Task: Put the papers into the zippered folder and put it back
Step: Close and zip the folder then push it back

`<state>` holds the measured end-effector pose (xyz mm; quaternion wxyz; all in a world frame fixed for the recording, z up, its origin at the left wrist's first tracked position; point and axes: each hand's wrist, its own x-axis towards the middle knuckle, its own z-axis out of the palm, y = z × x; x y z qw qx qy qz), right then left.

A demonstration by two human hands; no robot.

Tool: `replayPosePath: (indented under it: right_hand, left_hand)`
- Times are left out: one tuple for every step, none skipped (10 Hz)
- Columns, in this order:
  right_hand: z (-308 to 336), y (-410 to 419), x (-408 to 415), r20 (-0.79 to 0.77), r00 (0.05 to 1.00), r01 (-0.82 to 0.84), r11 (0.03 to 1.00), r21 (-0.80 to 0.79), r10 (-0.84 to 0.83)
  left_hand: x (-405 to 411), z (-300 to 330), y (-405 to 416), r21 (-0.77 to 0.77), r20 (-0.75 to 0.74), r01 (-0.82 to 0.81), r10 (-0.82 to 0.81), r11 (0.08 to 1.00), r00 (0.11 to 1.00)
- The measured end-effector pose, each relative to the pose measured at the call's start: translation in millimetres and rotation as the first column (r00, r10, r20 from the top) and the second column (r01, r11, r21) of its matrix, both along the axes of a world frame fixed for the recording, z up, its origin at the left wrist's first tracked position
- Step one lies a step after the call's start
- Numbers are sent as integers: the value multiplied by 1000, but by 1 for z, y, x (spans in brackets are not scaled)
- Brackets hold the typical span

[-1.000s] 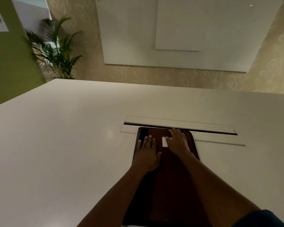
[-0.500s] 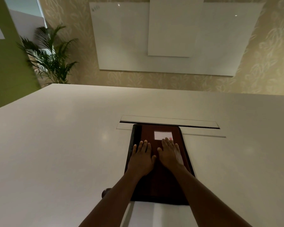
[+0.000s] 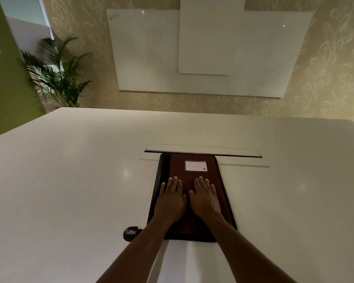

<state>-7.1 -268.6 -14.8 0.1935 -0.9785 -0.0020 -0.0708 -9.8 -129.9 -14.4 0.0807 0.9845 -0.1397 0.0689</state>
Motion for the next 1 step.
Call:
replayPosePath:
  right_hand:
    - [5, 0, -2, 33, 999, 9, 999, 35, -11]
  left_hand:
    - [1, 4, 0, -26, 28, 2, -2, 1000, 1000]
